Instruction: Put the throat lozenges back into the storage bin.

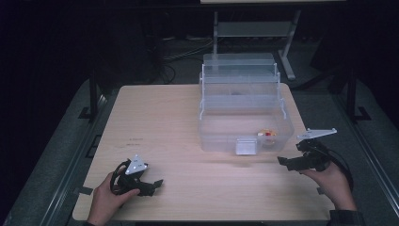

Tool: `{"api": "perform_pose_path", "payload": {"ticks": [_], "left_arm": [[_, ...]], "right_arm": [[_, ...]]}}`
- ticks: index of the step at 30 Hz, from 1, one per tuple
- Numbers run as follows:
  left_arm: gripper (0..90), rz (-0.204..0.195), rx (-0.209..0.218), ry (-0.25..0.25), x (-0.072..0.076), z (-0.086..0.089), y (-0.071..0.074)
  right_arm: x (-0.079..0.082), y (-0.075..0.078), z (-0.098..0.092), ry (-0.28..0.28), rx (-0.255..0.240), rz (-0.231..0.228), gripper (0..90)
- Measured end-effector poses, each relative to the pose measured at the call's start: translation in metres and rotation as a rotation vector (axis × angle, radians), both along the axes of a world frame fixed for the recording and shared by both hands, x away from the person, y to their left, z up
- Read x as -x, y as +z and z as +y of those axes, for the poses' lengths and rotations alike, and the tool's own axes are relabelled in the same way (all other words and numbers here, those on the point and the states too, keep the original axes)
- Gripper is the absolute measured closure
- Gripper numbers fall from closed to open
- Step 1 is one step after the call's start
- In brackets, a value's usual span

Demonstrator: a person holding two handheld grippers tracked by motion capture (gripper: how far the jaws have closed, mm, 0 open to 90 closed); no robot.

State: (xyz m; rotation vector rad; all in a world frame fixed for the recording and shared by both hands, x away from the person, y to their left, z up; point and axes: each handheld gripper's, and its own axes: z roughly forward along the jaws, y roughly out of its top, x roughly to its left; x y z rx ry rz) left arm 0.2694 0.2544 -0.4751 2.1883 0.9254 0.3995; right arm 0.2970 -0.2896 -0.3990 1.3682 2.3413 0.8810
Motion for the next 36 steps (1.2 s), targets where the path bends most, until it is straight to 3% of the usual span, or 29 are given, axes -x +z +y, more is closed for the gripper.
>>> {"api": "perform_pose_path", "payload": {"ticks": [15,36], "left_arm": [[11.2,0.0,0.0,0.0,0.0,0.0,0.0],[11.2,0.0,-0.004,-0.002,0.0,0.0,0.0]], "right_arm": [[0.008,-0.028,0.006,-0.01,0.011,-0.005,0.0],[0.019,-0.071,0.006,-0.026,-0.03,-0.009,0.0]]}}
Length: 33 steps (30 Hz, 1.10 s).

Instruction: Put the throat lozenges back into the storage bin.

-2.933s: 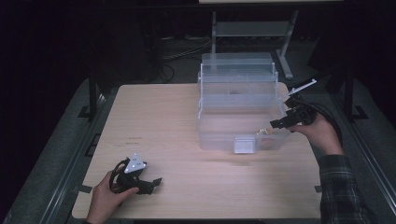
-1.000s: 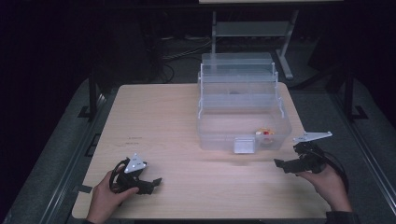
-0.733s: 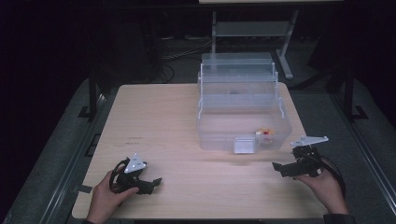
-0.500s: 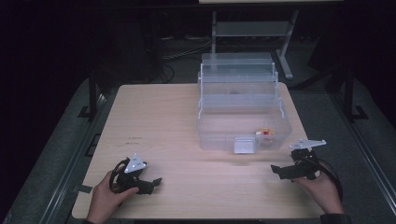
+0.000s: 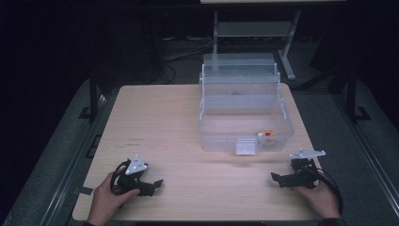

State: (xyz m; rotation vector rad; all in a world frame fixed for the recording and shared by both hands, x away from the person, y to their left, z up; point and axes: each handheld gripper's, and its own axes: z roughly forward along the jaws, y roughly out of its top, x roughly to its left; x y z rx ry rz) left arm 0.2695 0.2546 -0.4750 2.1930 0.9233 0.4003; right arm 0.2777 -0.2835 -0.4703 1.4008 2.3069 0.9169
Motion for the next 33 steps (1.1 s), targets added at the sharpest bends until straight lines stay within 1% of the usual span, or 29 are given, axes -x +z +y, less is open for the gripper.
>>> {"api": "perform_pose_path", "payload": {"ticks": [6,7,11,16,21,33], "left_arm": [[11.2,0.0,0.001,0.001,0.0,0.0,0.0],[11.2,0.0,0.001,0.001,0.0,0.0,0.0],[11.2,0.0,0.002,0.001,0.0,0.0,0.0],[11.2,0.0,0.002,0.001,0.0,0.0,0.0],[11.2,0.0,0.002,0.001,0.0,0.0,0.0],[11.2,0.0,0.002,0.001,0.0,0.0,0.0]], "right_arm": [[0.0,-0.007,0.002,0.003,-0.004,-0.011,0.0],[0.0,-0.008,0.002,0.005,-0.003,-0.018,0.0],[0.002,-0.009,0.001,-0.003,-0.015,-0.026,0.0],[0.002,-0.011,0.004,-0.004,0.026,-0.055,0.0],[0.003,-0.013,0.004,-0.003,0.014,-0.076,0.0],[0.003,-0.013,0.004,-0.003,0.014,-0.076,0.0]]}}
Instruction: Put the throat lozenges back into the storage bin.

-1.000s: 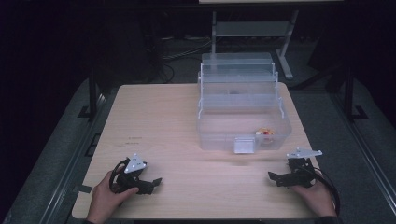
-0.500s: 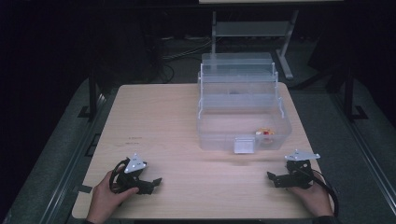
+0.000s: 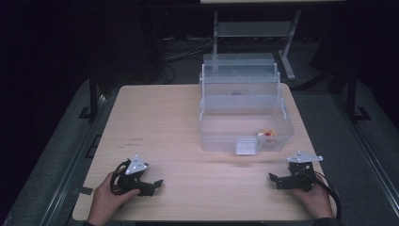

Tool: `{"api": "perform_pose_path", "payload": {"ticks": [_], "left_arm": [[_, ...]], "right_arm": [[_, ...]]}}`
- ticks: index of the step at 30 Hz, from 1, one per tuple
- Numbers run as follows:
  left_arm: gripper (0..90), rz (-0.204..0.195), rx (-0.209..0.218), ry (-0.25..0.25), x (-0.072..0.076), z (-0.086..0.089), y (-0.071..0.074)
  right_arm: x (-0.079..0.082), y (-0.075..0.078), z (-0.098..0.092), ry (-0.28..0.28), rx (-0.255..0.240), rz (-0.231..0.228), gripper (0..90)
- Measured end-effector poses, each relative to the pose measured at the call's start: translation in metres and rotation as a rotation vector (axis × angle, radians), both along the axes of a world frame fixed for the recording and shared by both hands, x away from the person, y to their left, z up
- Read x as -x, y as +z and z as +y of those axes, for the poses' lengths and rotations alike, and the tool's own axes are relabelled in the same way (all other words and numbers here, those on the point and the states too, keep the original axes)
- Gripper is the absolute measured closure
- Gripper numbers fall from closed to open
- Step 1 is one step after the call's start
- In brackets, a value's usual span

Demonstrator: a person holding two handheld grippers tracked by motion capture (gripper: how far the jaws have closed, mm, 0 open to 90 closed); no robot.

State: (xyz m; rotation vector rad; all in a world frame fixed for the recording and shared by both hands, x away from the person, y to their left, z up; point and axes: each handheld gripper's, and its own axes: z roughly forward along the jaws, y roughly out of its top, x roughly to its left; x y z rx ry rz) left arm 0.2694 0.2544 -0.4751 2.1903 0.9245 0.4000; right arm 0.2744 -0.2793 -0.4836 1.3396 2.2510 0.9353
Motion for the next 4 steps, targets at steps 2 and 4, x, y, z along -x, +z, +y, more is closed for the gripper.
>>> {"api": "perform_pose_path", "payload": {"ticks": [2,4], "left_arm": [[11.2,0.0,0.0,0.0,0.0,0.0,0.0],[11.2,0.0,0.0,0.0,0.0,0.0,0.0]], "right_arm": [[0.0,0.0,0.0,0.0,0.0,0.0,0.0],[0.0,0.0,0.0,0.0,0.0,0.0,0.0]]}}
